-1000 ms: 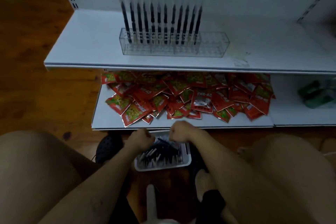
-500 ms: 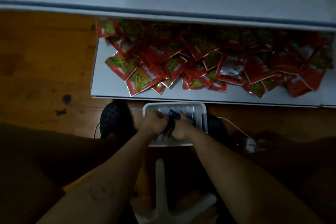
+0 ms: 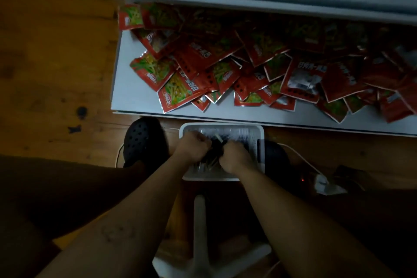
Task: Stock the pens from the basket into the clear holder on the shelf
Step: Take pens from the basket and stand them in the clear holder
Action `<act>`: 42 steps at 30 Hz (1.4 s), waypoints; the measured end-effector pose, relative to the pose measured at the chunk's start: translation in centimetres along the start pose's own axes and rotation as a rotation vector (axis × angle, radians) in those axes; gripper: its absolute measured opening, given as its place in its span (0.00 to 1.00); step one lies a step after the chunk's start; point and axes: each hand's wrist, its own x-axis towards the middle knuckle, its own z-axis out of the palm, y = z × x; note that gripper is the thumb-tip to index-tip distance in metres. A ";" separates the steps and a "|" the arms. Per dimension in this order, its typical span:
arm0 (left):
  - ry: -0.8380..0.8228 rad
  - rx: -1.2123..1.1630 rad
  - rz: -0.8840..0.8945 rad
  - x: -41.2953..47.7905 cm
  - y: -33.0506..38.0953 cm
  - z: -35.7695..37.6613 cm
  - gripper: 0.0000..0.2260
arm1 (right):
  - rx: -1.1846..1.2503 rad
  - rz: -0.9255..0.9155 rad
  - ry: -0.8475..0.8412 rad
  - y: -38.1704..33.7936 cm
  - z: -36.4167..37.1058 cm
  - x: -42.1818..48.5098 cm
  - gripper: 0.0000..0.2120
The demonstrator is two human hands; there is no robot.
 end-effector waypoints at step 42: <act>0.844 -0.064 0.544 -17.3 20.8 -20.0 0.37 | 0.639 -0.668 1.365 -4.5 -36.4 -21.9 0.06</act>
